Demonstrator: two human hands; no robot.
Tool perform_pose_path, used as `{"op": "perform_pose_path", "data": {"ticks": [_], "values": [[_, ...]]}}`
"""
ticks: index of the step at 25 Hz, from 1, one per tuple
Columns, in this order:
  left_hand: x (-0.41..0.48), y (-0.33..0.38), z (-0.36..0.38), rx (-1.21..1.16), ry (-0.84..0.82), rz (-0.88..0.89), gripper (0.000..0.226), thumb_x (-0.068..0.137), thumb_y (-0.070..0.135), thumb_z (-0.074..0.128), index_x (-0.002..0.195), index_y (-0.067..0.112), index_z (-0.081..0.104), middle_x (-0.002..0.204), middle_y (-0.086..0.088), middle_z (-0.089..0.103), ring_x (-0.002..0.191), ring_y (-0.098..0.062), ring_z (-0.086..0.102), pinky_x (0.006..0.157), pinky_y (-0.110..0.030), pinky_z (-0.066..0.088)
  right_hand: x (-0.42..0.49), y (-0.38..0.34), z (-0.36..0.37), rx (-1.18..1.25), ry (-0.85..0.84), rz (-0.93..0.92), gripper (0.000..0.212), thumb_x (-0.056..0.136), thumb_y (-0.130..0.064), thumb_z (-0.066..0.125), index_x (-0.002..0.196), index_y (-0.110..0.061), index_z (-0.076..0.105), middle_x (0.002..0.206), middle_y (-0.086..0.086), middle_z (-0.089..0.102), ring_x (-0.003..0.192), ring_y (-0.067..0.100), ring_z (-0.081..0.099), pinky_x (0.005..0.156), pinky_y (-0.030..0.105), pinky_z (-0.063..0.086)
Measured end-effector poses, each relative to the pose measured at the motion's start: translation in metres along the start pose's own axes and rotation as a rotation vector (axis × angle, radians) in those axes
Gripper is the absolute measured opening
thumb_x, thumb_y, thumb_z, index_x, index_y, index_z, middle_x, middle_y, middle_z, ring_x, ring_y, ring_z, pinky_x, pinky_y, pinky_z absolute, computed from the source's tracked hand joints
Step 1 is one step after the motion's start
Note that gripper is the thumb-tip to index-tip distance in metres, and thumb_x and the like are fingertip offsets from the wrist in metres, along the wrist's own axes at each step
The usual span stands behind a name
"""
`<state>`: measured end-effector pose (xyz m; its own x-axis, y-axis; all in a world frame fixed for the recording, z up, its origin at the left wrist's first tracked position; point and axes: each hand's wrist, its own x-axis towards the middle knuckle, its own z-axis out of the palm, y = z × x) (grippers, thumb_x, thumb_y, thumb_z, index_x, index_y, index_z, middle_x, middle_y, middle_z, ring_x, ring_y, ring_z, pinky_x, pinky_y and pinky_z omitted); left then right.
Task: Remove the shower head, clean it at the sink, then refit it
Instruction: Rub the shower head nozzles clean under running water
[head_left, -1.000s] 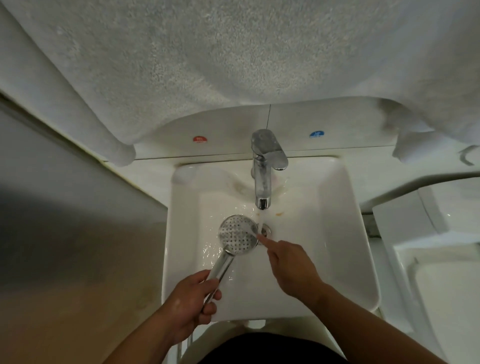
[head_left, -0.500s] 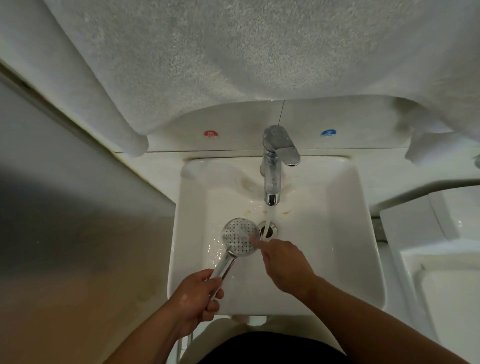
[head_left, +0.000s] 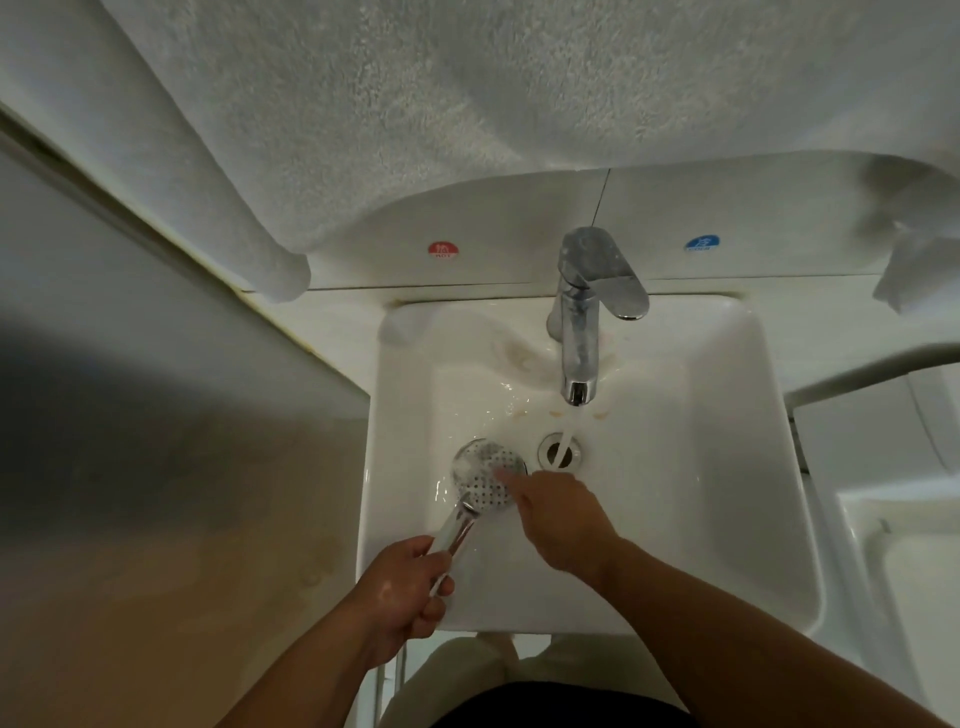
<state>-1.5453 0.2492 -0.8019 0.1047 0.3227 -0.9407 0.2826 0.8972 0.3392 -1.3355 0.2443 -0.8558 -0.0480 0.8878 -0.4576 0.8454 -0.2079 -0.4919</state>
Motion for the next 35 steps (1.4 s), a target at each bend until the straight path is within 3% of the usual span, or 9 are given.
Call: {"op": "perform_pose_path", "data": {"ticks": [12, 15, 22, 27, 29, 32, 35], "values": [[0.011, -0.003, -0.008, 0.067, -0.018, -0.006, 0.016, 0.096, 0.011, 0.049, 0.103, 0.007, 0.063, 0.070, -0.008, 0.050, 0.046, -0.014, 0.031, 0.042, -0.021, 0.020, 0.007, 0.003, 0.004, 0.056, 0.035, 0.050, 0.048, 0.105, -0.023, 0.039, 0.150, -0.039, 0.042, 0.117, 0.012, 0.069, 0.102, 0.028, 0.068, 0.091, 0.045, 0.057], [0.011, -0.003, -0.009, 0.073, -0.008, 0.006, 0.018, 0.096, 0.010, 0.048, 0.106, 0.006, 0.064, 0.070, -0.008, 0.050, 0.045, -0.014, 0.031, 0.043, -0.021, 0.020, 0.005, -0.002, 0.008, 0.013, -0.005, -0.022, 0.049, 0.105, -0.018, 0.041, 0.150, -0.037, 0.041, 0.127, 0.012, 0.068, 0.110, 0.029, 0.067, 0.096, 0.045, 0.056], [0.011, -0.003, -0.006, 0.072, 0.006, 0.029, 0.020, 0.097, 0.009, 0.048, 0.106, 0.006, 0.066, 0.068, -0.008, 0.051, 0.043, -0.013, 0.030, 0.041, -0.019, 0.021, 0.005, 0.002, 0.002, 0.020, 0.036, -0.006, 0.048, 0.105, -0.022, 0.040, 0.150, -0.038, 0.041, 0.117, 0.012, 0.069, 0.097, 0.023, 0.067, 0.090, 0.041, 0.058], [0.010, -0.001, -0.007, 0.057, -0.007, 0.006, 0.013, 0.095, 0.008, 0.050, 0.096, 0.009, 0.063, 0.067, -0.007, 0.050, 0.044, -0.013, 0.030, 0.040, -0.019, 0.020, -0.005, 0.017, 0.006, 0.092, 0.098, 0.005, 0.044, 0.106, -0.025, 0.038, 0.148, -0.036, 0.048, 0.094, 0.008, 0.070, 0.079, 0.018, 0.065, 0.076, 0.034, 0.058], [0.009, 0.000, -0.007, 0.048, -0.007, 0.000, 0.013, 0.094, 0.007, 0.050, 0.094, 0.009, 0.062, 0.068, -0.007, 0.050, 0.044, -0.013, 0.029, 0.040, -0.018, 0.019, -0.011, 0.018, 0.006, 0.086, 0.077, 0.009, 0.043, 0.107, -0.025, 0.038, 0.147, -0.035, 0.048, 0.083, 0.003, 0.065, 0.071, 0.013, 0.060, 0.071, 0.032, 0.056], [0.009, 0.002, -0.006, 0.034, -0.011, -0.020, 0.013, 0.094, 0.006, 0.049, 0.093, 0.009, 0.061, 0.067, -0.007, 0.049, 0.044, -0.013, 0.028, 0.040, -0.017, 0.018, -0.016, 0.026, 0.005, 0.188, 0.131, 0.083, 0.042, 0.106, -0.024, 0.040, 0.145, -0.034, 0.052, 0.081, 0.001, 0.068, 0.064, 0.007, 0.054, 0.068, 0.027, 0.052], [0.013, 0.000, -0.008, -0.010, -0.028, -0.043, 0.009, 0.095, 0.007, 0.050, 0.096, 0.010, 0.059, 0.067, -0.007, 0.051, 0.044, -0.012, 0.028, 0.039, -0.016, 0.018, -0.023, 0.025, 0.006, 0.136, 0.095, 0.037, 0.043, 0.106, -0.024, 0.039, 0.146, -0.035, 0.050, 0.077, -0.001, 0.063, 0.063, 0.005, 0.051, 0.064, 0.023, 0.045]]}}
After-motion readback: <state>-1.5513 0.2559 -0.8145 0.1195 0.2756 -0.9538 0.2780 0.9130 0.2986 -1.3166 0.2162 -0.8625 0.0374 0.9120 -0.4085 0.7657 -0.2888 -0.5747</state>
